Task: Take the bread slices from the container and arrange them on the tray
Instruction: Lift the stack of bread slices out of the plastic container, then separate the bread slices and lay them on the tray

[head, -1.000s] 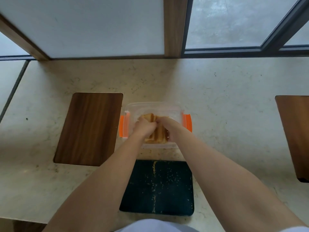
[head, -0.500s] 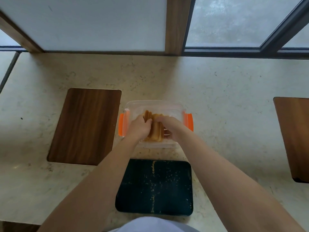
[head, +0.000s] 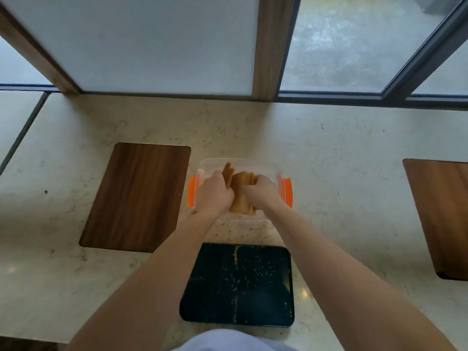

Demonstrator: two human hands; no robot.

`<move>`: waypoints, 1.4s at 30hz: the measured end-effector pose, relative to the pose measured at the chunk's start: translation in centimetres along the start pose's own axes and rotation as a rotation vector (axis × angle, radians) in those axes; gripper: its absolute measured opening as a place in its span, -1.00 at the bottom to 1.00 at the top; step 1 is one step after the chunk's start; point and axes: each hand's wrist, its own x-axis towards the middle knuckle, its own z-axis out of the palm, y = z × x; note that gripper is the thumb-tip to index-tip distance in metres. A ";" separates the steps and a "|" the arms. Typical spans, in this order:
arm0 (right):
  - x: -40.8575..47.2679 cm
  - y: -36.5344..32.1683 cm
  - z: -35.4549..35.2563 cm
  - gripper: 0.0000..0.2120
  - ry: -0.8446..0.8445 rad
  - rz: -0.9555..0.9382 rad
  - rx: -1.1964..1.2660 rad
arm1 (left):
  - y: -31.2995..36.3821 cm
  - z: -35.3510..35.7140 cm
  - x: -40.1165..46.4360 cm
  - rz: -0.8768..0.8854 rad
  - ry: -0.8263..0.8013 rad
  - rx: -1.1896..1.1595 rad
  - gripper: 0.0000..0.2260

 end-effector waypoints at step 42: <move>-15.5 12.3 11.5 -0.73 -0.101 0.089 -0.156 | -14.4 6.3 -20.0 -0.170 -0.211 -0.363 -0.88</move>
